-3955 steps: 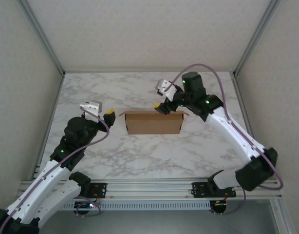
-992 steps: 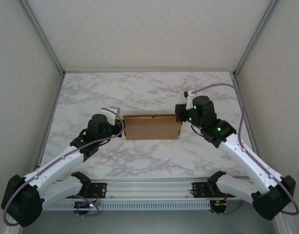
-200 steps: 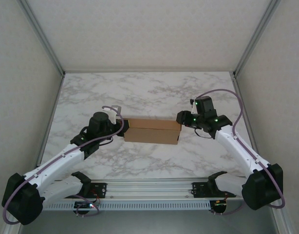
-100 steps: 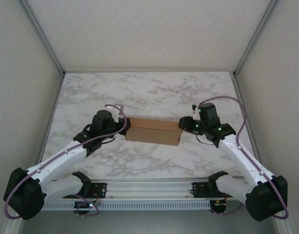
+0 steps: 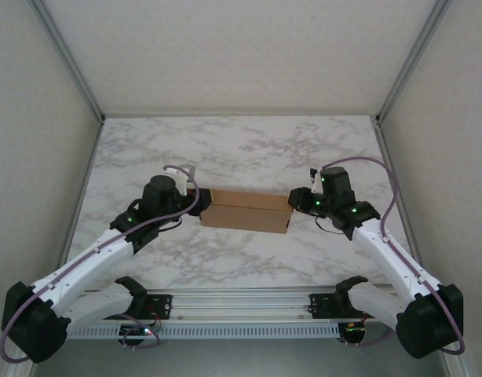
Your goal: Fold the paper box
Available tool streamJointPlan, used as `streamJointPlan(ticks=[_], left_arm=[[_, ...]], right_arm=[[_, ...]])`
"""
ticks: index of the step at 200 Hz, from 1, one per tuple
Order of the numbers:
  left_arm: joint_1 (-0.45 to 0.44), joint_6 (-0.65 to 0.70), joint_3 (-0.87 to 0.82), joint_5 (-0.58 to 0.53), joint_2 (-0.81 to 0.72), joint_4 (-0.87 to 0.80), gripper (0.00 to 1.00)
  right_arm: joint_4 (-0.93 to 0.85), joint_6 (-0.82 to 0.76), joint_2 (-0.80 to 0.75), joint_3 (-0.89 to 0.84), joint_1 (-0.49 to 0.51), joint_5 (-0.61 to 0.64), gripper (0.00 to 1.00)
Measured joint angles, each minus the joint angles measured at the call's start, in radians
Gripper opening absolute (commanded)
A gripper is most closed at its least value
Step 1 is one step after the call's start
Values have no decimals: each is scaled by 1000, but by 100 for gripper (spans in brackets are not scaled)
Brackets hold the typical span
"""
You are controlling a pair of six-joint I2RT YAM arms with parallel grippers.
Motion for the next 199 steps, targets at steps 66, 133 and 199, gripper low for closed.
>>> streamJointPlan(ticks=[66, 133, 199], left_arm=[[105, 1, -67, 25, -51, 21, 44], [113, -18, -168, 114, 11, 161, 29], [115, -37, -201, 135, -1, 219, 23]], right_arm=[[1, -1, 2, 0, 0, 0, 24], [5, -5, 6, 0, 0, 3, 27], [-90, -14, 1, 33, 0, 37, 50]])
